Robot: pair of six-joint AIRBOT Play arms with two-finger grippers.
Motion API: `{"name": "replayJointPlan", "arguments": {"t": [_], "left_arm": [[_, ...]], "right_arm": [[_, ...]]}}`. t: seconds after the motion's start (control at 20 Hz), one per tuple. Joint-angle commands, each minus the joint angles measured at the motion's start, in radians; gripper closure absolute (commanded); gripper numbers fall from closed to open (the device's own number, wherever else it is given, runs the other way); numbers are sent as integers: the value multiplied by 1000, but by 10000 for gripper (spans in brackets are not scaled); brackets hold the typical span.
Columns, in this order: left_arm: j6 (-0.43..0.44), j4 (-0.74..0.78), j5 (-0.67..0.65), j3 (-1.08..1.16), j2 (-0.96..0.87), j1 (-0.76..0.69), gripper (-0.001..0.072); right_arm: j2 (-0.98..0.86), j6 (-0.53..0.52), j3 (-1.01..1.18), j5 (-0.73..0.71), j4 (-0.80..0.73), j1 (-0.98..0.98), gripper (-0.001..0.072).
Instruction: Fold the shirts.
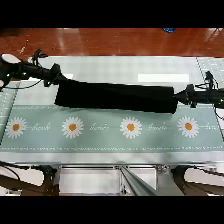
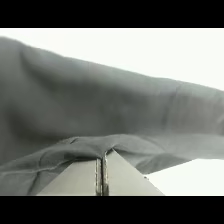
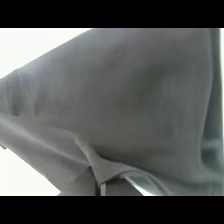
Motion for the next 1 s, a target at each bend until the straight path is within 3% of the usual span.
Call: {"name": "replayJointPlan", "arguments": {"t": [0.0, 0.15, 0.2, 0.3, 0.45, 0.6, 0.7, 0.8, 0.95], "left_arm": [[-60, -3, 4, 137, -132, -18, 692], [-18, -3, -1, 156, -180, -32, 691], [-2, -3, -11, 156, -195, -42, 652], [-8, -2, -27, 156, -213, -57, 203], [-61, 14, -98, 195, -200, -24, 204], [-67, 204, -290, 292, -144, 66, 205], [-63, 343, -322, 296, -53, 121, 205], [-58, 403, -233, 253, 71, 150, 205], [-56, 378, 31, 23, 322, 118, 205]], "right_arm": [[-101, -15, 82, -24, 39, 0, 680], [-151, -35, 101, -50, 56, 0, 680], [-162, -40, 101, -69, 57, 0, 642], [-171, -48, 101, -137, 56, 0, 283], [-137, -85, 108, -121, 47, -30, 298], [-63, -39, 134, -68, -63, -121, 298], [-17, 18, 134, -69, -203, -180, 298], [-6, 76, 111, -72, -289, -210, 298], [-7, 77, 6, -161, -220, -190, 298]]}}
